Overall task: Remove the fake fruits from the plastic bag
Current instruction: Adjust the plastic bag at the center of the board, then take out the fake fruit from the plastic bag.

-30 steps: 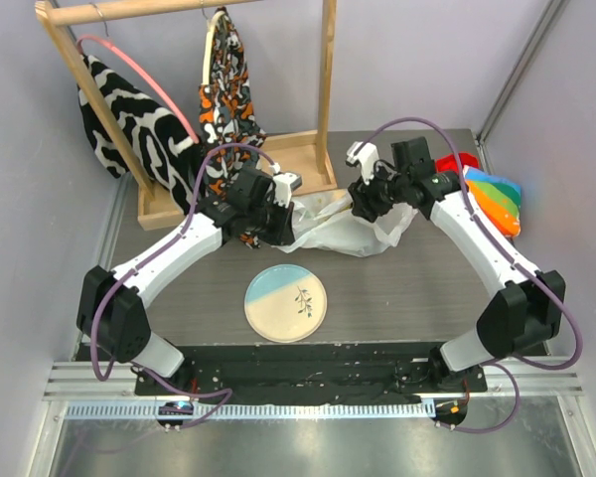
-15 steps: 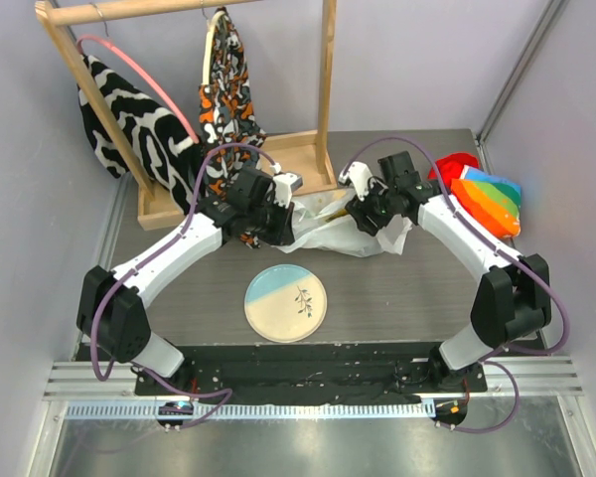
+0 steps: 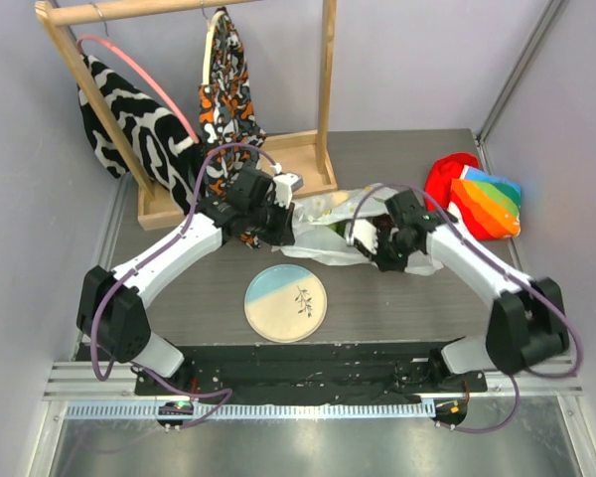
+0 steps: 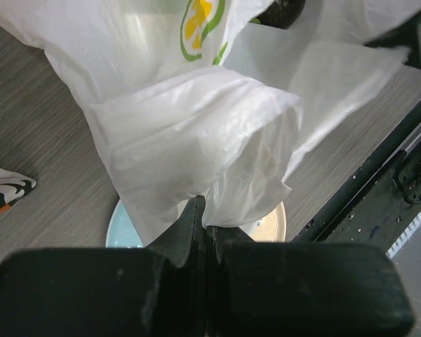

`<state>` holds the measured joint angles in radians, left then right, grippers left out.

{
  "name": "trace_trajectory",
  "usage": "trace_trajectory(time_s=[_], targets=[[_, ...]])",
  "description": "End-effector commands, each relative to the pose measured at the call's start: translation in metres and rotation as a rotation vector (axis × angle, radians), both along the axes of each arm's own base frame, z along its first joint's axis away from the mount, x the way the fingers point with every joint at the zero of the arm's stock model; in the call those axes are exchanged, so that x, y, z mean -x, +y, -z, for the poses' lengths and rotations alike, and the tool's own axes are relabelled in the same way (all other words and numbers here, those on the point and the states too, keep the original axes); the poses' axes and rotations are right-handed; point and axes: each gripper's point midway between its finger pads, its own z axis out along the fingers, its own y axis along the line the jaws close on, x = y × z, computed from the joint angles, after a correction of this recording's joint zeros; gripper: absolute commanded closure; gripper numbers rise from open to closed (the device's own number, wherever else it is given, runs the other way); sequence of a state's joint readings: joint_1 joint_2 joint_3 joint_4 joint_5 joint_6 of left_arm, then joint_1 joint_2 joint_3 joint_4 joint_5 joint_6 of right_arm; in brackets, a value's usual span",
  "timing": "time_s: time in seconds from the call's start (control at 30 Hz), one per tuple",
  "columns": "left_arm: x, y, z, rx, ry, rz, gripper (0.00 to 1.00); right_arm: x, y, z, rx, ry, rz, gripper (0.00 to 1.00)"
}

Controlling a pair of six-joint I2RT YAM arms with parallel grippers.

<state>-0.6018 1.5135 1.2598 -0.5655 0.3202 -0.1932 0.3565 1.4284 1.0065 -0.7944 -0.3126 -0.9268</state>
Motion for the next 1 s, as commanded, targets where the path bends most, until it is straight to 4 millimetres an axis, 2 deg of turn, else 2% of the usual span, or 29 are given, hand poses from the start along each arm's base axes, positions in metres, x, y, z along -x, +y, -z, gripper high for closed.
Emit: trace_trajectory(time_s=[0.0, 0.07, 0.13, 0.17, 0.2, 0.27, 0.3, 0.33, 0.4, 0.43, 0.57, 0.6, 0.67, 0.7, 0.77, 0.8, 0.83, 0.87, 0.93, 0.97], targets=[[0.004, -0.003, -0.005, 0.027, -0.017, 0.038, 1.00, 0.081, -0.028, -0.003, 0.066, 0.049, -0.334, 0.98], [0.006, -0.003, 0.000, 0.028, -0.003, 0.034, 1.00, 0.100, -0.042, 0.012, 0.119, 0.073, -0.401, 0.94], [0.006, -0.005, 0.002, 0.038, 0.002, 0.033, 1.00, 0.103, -0.056, 0.016, 0.187, 0.080, -0.415, 0.83], [0.005, -0.006, 0.001, 0.043, 0.001, 0.034, 1.00, 0.100, -0.058, 0.014, 0.203, 0.064, -0.408, 0.76], [0.004, -0.006, 0.001, 0.044, 0.001, 0.033, 1.00, 0.095, -0.059, 0.009, 0.209, 0.047, -0.382, 0.63], [0.002, -0.008, -0.003, 0.050, -0.006, 0.037, 1.00, 0.078, -0.049, -0.015, 0.176, -0.014, -0.338, 0.56], [0.002, -0.009, -0.003, 0.049, -0.003, 0.040, 1.00, 0.078, -0.046, -0.024, 0.153, 0.001, -0.305, 0.52], [0.002, -0.008, -0.003, 0.046, -0.005, 0.042, 1.00, 0.067, -0.029, -0.050, 0.078, -0.044, -0.301, 0.50], [0.001, -0.008, -0.005, 0.046, -0.010, 0.043, 1.00, 0.067, -0.016, -0.073, 0.007, -0.020, -0.276, 0.46], [0.002, -0.008, -0.005, 0.044, -0.010, 0.044, 1.00, 0.058, -0.001, -0.095, -0.064, -0.023, -0.247, 0.46], [0.007, -0.004, -0.004, 0.034, -0.011, 0.046, 1.00, 0.048, 0.026, -0.123, -0.192, 0.042, -0.167, 0.45], [0.007, -0.003, -0.006, 0.038, -0.017, 0.045, 1.00, 0.043, 0.031, -0.124, -0.213, 0.042, -0.156, 0.46], [0.008, -0.002, -0.004, 0.039, -0.021, 0.044, 1.00, 0.035, 0.041, -0.115, -0.252, 0.094, -0.090, 0.50], [0.008, -0.002, -0.004, 0.041, -0.022, 0.043, 1.00, 0.024, 0.047, -0.113, -0.276, 0.075, -0.072, 0.53], [0.006, -0.004, -0.006, 0.048, -0.031, 0.046, 1.00, 0.016, 0.052, -0.094, -0.288, 0.128, 0.004, 0.54], [0.006, -0.004, -0.007, 0.048, -0.034, 0.047, 1.00, -0.002, 0.057, -0.090, -0.297, 0.083, 0.030, 0.54], [0.005, -0.004, -0.008, 0.050, -0.039, 0.047, 1.00, -0.009, 0.057, -0.082, -0.295, 0.083, 0.062, 0.53], [0.004, -0.004, -0.009, 0.051, -0.046, 0.048, 1.00, -0.030, 0.059, -0.073, -0.289, 0.064, 0.142, 0.51], [0.004, -0.003, -0.010, 0.049, -0.053, 0.047, 1.00, -0.052, 0.061, -0.072, -0.288, 0.026, 0.218, 0.50], [0.005, -0.003, -0.010, 0.050, -0.051, 0.047, 0.99, -0.067, 0.064, -0.064, -0.294, 0.026, 0.277, 0.50]])
